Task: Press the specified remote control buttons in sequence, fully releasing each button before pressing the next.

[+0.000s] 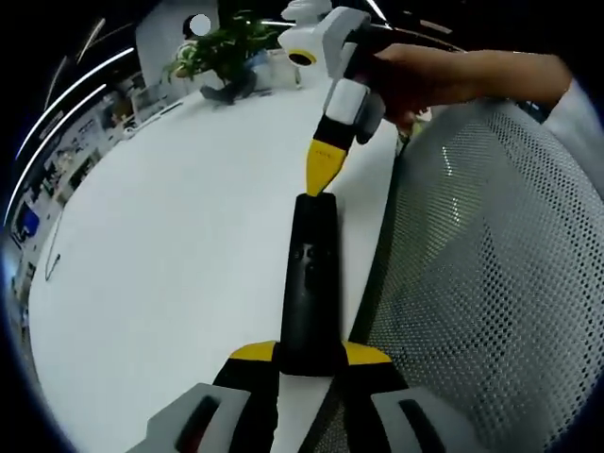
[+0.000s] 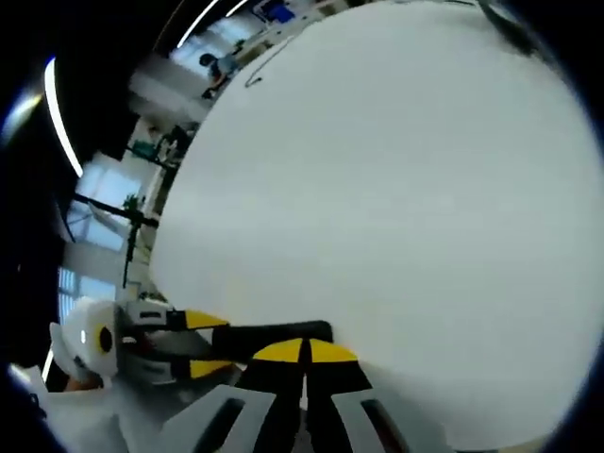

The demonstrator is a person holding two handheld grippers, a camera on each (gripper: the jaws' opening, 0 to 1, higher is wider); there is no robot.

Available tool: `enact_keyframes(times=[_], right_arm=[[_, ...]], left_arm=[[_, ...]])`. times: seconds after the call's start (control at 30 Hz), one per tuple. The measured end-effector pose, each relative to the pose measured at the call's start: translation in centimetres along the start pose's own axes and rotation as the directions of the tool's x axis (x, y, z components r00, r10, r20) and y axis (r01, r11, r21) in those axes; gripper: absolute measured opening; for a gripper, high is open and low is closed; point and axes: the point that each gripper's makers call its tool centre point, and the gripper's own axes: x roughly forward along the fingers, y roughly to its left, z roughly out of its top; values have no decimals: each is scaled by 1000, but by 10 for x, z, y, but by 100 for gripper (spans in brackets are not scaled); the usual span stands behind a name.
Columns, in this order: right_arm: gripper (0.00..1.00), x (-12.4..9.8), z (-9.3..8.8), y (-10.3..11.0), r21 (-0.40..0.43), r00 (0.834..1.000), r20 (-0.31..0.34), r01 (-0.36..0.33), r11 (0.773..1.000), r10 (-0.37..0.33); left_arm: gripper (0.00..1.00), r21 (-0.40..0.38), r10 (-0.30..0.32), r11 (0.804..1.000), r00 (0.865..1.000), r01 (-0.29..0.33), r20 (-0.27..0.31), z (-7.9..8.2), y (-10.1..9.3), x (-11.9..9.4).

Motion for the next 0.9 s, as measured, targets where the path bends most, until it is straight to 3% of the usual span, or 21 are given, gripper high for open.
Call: enact_keyframes(times=[0.1, 0.23, 0.37, 0.5, 0.6, 0.67, 0.87, 0.9], right_arm=[[0, 1, 1, 0, 55, 1000, 8, -22, 998, 21], [0, 2, 2, 1, 58, 1000, -9, -20, 998, 20], [0, 3, 0, 0, -10, 996, -62, 58, 998, -59], [0, 3, 0, 1, 0, 997, -39, 68, 998, -68], [0, 3, -1, 2, -58, 998, -17, 58, 997, -60], [0, 1, 0, 1, -30, 999, 13, 44, 999, -43], [0, 2, 1, 5, -24, 999, -4, 35, 999, -35], [0, 3, 2, 10, -28, 1000, 0, 5, 1000, -5]], left_arm=[[24, -12, 2, 1000, 1000, -1, 19, -1, 0, 0], [24, -55, 26, 998, 997, -22, 75, 0, 1, 0], [24, -49, 23, 999, 998, -20, 60, 1, 1, 0], [24, -49, 20, 999, 997, -17, 68, 1, 1, 0], [24, -46, 12, 999, 997, -9, 76, 1, 1, 0], [24, -43, 9, 999, 996, -6, 84, 1, 1, 0], [24, -37, 9, 999, 996, -6, 88, 1, 1, 0], [24, -38, 9, 999, 996, -6, 90, 1, 1, 0]])
